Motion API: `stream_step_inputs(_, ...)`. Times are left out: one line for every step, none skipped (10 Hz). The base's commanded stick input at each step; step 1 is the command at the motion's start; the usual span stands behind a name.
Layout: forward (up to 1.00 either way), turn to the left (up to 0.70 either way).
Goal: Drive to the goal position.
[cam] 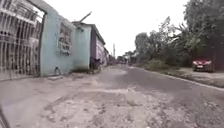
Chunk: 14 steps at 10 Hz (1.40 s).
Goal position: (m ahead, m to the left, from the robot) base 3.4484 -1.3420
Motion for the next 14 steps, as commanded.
stream_step_inputs(0.85,0.0)
stream_step_inputs(0.85,0.0)
stream_step_inputs(0.85,0.0)
stream_step_inputs(0.85,0.0)
stream_step_inputs(0.66,0.0)
stream_step_inputs(0.0,0.0)
stream_step_inputs(0.0,0.0)
stream_step_inputs(0.0,0.0)
stream_step_inputs(0.0,0.0)
stream_step_inputs(0.0,0.0)
stream_step_inputs(0.0,0.0)
stream_step_inputs(0.0,0.0)
stream_step_inputs(0.0,0.0)
stream_step_inputs(0.0,0.0)
